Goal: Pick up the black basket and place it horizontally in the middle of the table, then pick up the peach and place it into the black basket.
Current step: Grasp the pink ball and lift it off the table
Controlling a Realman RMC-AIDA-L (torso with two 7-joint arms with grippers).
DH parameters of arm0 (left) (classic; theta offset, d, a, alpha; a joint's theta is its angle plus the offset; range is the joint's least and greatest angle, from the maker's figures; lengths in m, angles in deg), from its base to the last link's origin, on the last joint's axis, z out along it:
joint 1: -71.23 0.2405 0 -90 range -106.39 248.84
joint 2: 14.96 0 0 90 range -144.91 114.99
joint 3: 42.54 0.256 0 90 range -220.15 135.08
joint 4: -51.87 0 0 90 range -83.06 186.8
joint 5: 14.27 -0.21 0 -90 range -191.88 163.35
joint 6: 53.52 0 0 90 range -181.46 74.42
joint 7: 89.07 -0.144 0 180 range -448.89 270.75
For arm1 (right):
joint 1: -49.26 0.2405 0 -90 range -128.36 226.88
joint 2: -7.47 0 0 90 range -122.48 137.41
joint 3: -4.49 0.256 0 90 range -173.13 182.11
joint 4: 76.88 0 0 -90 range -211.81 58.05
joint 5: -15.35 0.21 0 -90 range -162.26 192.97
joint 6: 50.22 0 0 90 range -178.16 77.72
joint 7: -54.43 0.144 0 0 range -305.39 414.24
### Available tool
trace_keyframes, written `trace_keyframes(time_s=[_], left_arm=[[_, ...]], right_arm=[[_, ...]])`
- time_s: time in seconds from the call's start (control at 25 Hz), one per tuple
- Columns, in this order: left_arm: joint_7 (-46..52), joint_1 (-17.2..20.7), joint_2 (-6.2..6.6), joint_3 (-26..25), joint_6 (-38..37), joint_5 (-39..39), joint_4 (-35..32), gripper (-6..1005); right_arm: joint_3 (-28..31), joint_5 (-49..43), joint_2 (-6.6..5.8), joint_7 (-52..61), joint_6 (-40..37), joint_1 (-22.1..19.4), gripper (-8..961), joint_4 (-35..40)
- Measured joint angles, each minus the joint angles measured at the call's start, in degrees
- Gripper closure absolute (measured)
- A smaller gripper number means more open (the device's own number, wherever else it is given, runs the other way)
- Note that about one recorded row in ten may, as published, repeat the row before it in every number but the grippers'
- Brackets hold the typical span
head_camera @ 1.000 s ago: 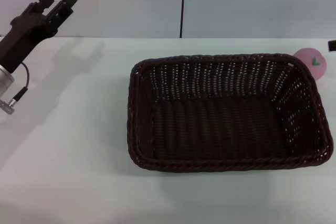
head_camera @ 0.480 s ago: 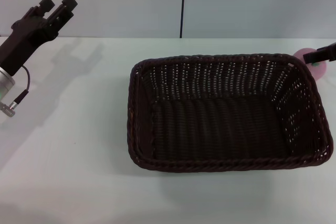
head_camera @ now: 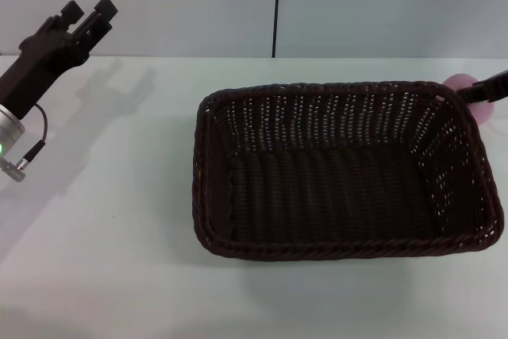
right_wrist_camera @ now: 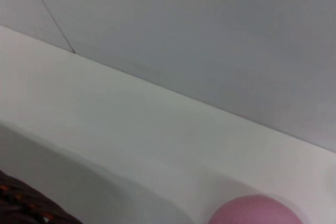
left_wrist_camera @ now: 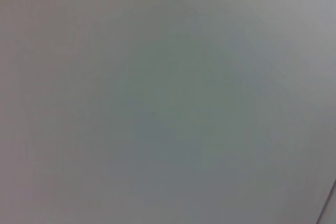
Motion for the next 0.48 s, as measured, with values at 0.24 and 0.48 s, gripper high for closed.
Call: trace_keyframes(time_s=[0.24, 0.48], left_arm=[[0.0, 0.0, 0.05, 0.0, -0.1, 0.0, 0.2, 249], [0.0, 0.3, 0.07, 0.0, -0.4, 0.4, 0.2, 249]], right_arm=[[0.0, -0.1, 0.33, 0.0, -0.1, -0.2, 686, 0.2], [0.0, 0.1, 0.42, 0.0, -0.3, -0.5, 806, 1.0]])
